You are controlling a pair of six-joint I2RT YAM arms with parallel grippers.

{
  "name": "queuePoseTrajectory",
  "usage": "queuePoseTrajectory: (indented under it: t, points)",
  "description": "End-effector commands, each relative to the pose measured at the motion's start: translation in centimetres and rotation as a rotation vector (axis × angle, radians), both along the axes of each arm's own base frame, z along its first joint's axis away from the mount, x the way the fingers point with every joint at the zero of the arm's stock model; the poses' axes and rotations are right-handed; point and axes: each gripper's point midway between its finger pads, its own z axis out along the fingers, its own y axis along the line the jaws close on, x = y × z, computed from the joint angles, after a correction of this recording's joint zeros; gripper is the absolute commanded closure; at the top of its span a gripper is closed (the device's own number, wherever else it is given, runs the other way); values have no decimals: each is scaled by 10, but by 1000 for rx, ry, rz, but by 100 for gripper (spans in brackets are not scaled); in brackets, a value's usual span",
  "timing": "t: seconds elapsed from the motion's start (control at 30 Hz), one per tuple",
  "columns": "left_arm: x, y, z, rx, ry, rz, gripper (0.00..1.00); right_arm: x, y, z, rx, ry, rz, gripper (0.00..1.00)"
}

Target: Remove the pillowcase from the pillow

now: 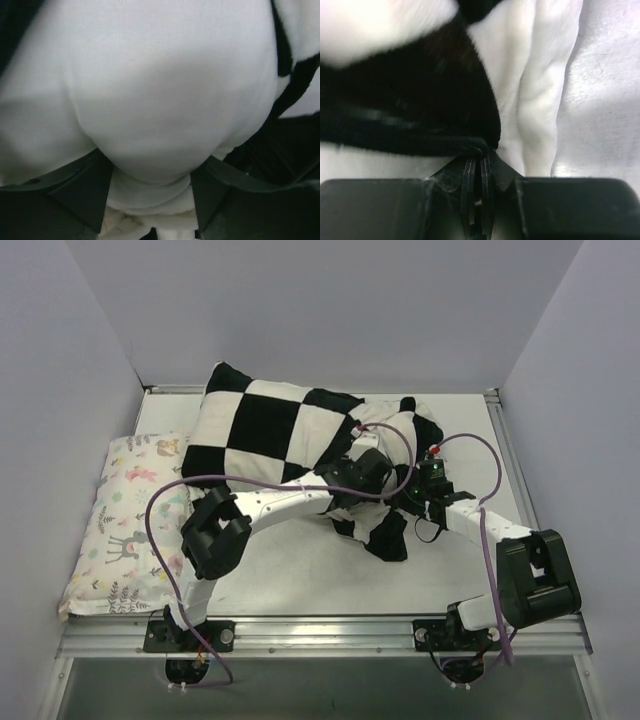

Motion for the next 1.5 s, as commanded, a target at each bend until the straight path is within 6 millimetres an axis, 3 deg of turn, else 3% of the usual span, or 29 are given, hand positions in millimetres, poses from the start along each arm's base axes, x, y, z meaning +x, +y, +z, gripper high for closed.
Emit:
queuePoseTrajectory:
  t: [0.0, 0.03, 0.07, 0.13, 0.17, 0.27, 0.3, 0.37, 0.4, 0.57, 0.63, 0.77, 0.93, 1.0, 1.13, 1.47]
  points:
    - [31, -8, 18, -83, -19, 62, 38, -24, 13, -3, 33, 75, 53, 100]
    - [36, -7, 19, -80, -18, 69, 87, -27, 14, -1, 29, 73, 66, 100]
    - [43, -10, 28, -95, -30, 71, 100, -28, 15, 2, 28, 71, 70, 100]
    - [59, -3, 39, -111, -37, 94, 100, -32, 16, 8, 22, 62, 86, 100]
    - [69, -5, 55, -138, -56, 105, 100, -35, 18, 9, 18, 60, 95, 100]
    - [96, 8, 81, -199, -61, 142, 100, -46, 21, 11, -25, 61, 123, 100]
    - [106, 8, 102, -248, -81, 149, 100, -49, 21, 10, -33, 62, 125, 100]
    - [120, 20, 116, -286, -61, 157, 100, -58, 18, 3, -56, 74, 121, 100]
    - [127, 22, 140, -329, -86, 163, 100, -61, 16, -1, -60, 80, 119, 100]
    - [146, 56, 174, -366, -80, 190, 100, -70, 3, -16, -97, 92, 75, 100]
    - [145, 64, 185, -389, -82, 188, 100, -64, 4, -16, -95, 78, 72, 100]
    - [141, 77, 199, -431, -58, 168, 100, -57, 0, -23, -125, 93, 52, 100]
    - [154, 107, 229, -546, -43, 181, 100, -56, 0, -36, -208, 102, 48, 100]
    - [158, 111, 238, -578, -43, 184, 100, -59, 1, -45, -200, 122, 49, 100]
    - [164, 110, 237, -624, -9, 171, 100, -61, 0, -50, -224, 128, 50, 100]
    - [166, 100, 267, -760, 4, 133, 100, -69, 1, -48, -258, 86, 75, 100]
